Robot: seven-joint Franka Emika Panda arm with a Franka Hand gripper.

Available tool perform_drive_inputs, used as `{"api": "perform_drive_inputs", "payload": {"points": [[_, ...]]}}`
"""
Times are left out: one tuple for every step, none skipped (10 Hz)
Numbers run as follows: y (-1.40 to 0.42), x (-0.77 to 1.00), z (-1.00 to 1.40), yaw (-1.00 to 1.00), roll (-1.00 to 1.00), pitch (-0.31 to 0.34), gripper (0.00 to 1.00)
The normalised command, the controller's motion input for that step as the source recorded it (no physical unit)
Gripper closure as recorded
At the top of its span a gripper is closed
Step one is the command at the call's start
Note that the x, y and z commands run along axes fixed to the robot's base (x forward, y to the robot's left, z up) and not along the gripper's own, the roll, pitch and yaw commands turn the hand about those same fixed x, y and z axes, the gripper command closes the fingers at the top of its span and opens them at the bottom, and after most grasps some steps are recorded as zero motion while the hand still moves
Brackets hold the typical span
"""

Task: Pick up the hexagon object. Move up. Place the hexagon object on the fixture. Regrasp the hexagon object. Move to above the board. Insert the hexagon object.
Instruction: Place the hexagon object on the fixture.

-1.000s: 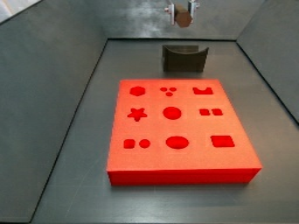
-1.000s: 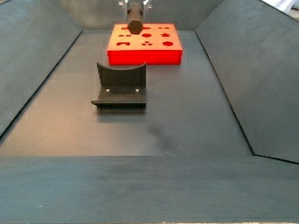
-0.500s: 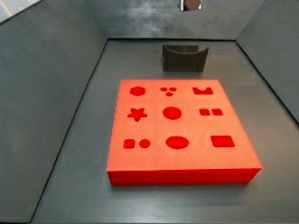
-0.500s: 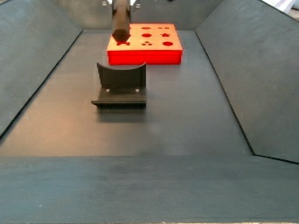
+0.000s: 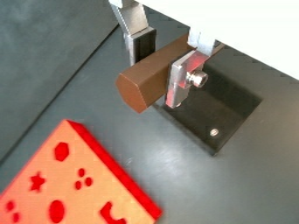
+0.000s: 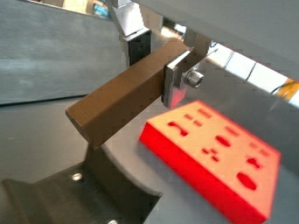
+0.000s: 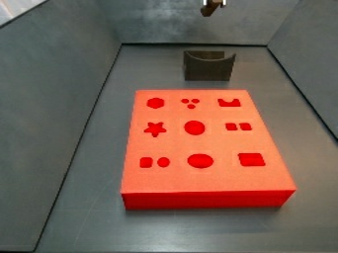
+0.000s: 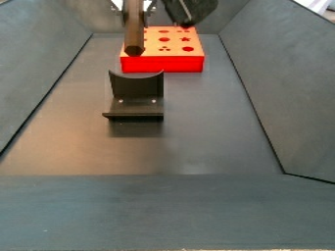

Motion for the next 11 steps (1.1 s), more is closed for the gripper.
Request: {"api": "perform_drive_inputs", "payload": {"points": [[0.05, 0.06, -0.01, -0.16, -0.38, 0.015, 1.0], [0.03, 0.06, -0.01, -0.13, -0.25, -0.001, 1.0], [0.03, 0.05, 0.0, -0.12, -0.21, -0.01, 1.0], [0.13, 0.12, -1.0, 0.03, -1.0, 0.154, 1.0], [0.14, 0.13, -1.0, 0.01, -1.0, 0.156, 1.0], [0.14, 0.14, -1.0, -0.03, -0.9, 0.187, 1.0], [0.14, 0.15, -1.0, -0.06, -0.74, 0.196, 1.0], [0.14, 0.15, -1.0, -0.1, -0.58, 0.182, 1.0], [0.14, 0.16, -1.0, -0.14, -0.35, 0.145, 1.0], [0.13, 0.17, -1.0, -0.16, -0.24, 0.112, 1.0], [0.14, 0.17, -1.0, -0.17, -0.19, 0.08, 1.0]]}}
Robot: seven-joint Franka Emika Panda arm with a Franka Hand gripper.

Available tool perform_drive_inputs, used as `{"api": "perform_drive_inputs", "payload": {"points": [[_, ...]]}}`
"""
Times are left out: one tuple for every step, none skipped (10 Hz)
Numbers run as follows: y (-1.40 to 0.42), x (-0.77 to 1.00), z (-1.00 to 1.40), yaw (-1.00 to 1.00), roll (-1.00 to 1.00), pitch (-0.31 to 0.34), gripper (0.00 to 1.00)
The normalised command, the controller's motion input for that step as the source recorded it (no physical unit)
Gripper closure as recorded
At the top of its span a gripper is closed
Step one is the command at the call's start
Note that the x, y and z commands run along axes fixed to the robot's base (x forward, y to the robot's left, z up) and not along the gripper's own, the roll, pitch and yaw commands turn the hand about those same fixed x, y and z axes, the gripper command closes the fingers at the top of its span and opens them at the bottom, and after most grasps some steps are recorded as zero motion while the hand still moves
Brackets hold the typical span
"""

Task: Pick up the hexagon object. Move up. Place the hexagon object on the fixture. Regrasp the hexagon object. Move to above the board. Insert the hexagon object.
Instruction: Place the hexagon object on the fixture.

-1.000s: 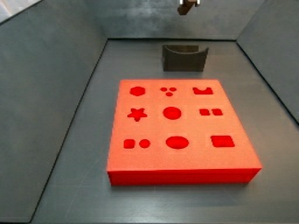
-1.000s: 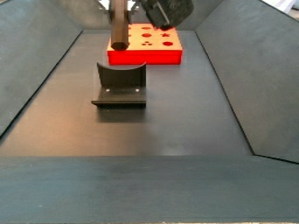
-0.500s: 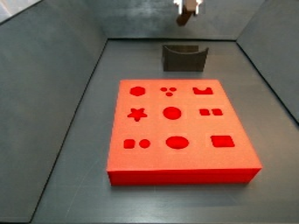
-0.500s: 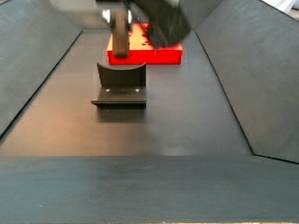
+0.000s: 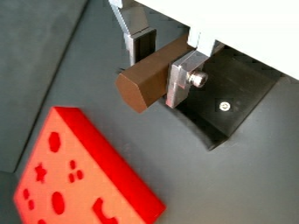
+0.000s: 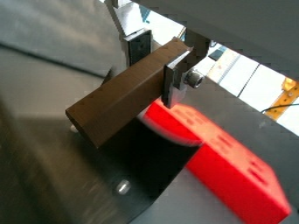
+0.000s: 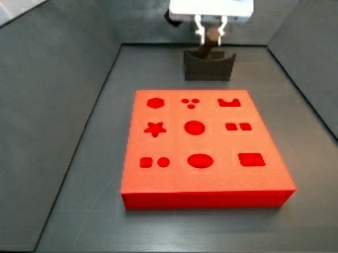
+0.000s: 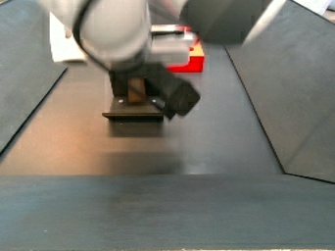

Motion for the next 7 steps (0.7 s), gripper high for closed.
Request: {"api": "perform_drive_inputs", "payload": {"points": [[0.11, 0.15, -0.79, -0.17, -0.17, 0.053, 1.0], [0.08, 0.11, -0.52, -0.16, -0.15, 0.026, 1.0], [0.07, 0.09, -0.33, -0.15, -0.13, 0.004, 1.0], [0.06, 0.07, -0.21, -0.14, -0.12, -0.011, 1.0], [0.09, 0.06, -0.19, -0.12, -0.1, -0.029, 1.0], [0.09, 0.06, -0.19, -0.11, -0.1, -0.03, 1.0], [0.09, 0.06, -0.19, -0.09, -0.1, -0.03, 1.0]]}}
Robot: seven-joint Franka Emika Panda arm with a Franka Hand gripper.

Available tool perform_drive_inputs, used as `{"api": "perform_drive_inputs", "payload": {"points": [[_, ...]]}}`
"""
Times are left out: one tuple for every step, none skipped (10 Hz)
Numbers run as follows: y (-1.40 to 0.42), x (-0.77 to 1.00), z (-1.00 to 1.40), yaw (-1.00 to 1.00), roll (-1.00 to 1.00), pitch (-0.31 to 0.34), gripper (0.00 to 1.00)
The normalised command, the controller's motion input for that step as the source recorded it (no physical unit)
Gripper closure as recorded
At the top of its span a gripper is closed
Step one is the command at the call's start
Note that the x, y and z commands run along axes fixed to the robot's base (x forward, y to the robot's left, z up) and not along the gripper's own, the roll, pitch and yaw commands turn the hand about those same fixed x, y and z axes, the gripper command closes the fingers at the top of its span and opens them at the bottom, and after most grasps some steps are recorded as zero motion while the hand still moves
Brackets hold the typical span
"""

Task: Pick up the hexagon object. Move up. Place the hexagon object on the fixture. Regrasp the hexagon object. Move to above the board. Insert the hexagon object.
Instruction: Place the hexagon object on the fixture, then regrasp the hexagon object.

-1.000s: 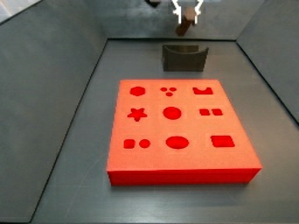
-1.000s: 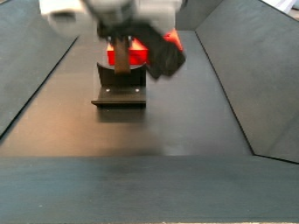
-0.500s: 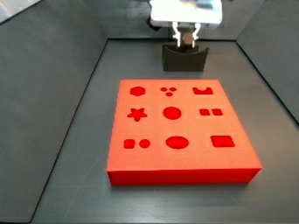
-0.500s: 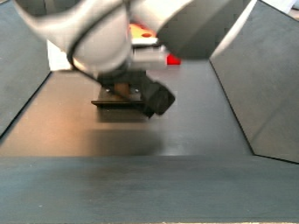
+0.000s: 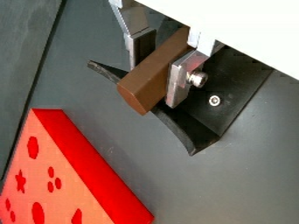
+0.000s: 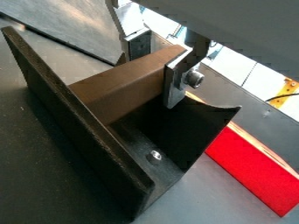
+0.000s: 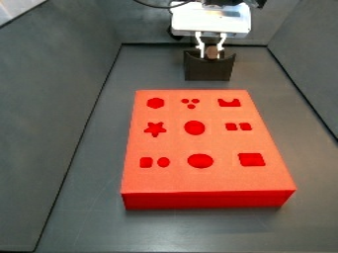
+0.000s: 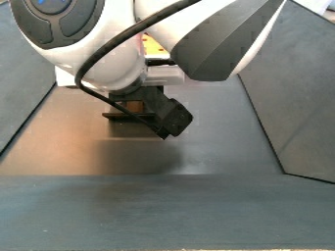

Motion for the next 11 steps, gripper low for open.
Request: {"api": "perform_drive_inputs", "payload": {"points": [[0.0, 0.0, 0.0, 0.0, 0.0, 0.0, 0.0], [0.0, 0.0, 1.0, 0.07, -0.01, -0.03, 0.0], [0.0, -0.01, 1.0, 0.08, -0.01, -0.022, 0.0], [0.0, -0.03, 1.0, 0.08, 0.0, -0.011, 0.0], [0.0, -0.04, 1.0, 0.07, 0.01, -0.004, 0.0], [0.0, -0.04, 1.0, 0.07, 0.0, 0.01, 0.0], [0.01, -0.04, 0.89, 0.05, 0.0, 0.031, 0.0], [0.01, -0.04, 0.69, 0.05, 0.0, 0.044, 0.0], [0.01, -0.03, 0.49, 0.03, 0.0, 0.054, 0.0], [0.01, -0.03, 0.3, 0.02, 0.01, 0.063, 0.0], [-0.84, -0.12, 0.91, 0.01, 1.0, 0.056, 0.0]]}}
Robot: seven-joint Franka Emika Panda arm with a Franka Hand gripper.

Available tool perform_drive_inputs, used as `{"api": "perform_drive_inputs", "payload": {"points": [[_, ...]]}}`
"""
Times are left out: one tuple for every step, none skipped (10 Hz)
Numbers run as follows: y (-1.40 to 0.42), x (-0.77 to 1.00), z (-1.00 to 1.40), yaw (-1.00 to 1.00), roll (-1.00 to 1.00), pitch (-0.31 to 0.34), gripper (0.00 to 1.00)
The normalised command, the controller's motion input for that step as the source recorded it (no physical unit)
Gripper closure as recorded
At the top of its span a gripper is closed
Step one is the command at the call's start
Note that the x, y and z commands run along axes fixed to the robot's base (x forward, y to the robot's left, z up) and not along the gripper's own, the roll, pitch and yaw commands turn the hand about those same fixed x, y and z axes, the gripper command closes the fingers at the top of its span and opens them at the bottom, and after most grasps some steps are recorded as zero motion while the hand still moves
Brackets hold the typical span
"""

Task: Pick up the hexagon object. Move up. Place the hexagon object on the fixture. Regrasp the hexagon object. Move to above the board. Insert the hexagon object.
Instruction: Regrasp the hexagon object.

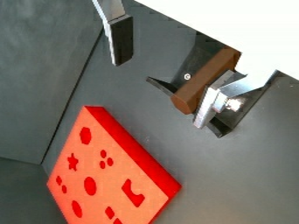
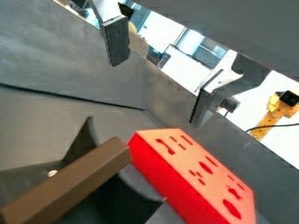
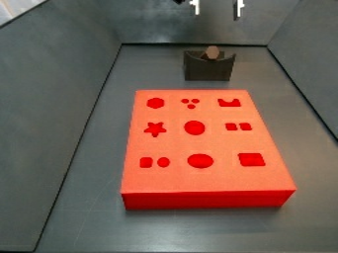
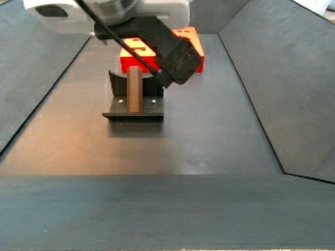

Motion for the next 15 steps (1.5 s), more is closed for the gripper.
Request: {"api": "perform_drive_inputs", "payload": {"points": [[-0.81, -0.11, 0.84, 0.01, 1.0, 0.055, 0.0], [-0.69, -0.11, 0.73, 0.01, 1.0, 0.046, 0.0], [-0.48, -0.1, 0.48, 0.0, 1.0, 0.036, 0.0], [-0.31, -0.07, 0.26, 0.0, 1.0, 0.034, 0.0], [-0.13, -0.04, 0.06, 0.0, 1.0, 0.033, 0.0], [-0.04, 0.0, 0.03, 0.0, 1.0, 0.036, 0.0], [-0.03, -0.01, 0.03, 0.0, 1.0, 0.036, 0.0], [-0.04, -0.01, 0.03, 0.01, 1.0, 0.034, 0.0], [-0.03, -0.02, 0.01, 0.01, 1.0, 0.027, 0.0], [-0.03, -0.03, 0.01, 0.01, 1.0, 0.023, 0.0], [-0.02, -0.03, 0.0, 0.01, 1.0, 0.017, 0.0], [-0.02, -0.03, 0.0, 0.01, 1.0, 0.014, 0.0], [-0.02, -0.02, 0.01, 0.01, 1.0, 0.006, 0.0], [-0.02, -0.02, 0.01, 0.01, 1.0, 0.005, 0.0], [-0.02, -0.02, 0.01, 0.01, 1.0, 0.006, 0.0]]}}
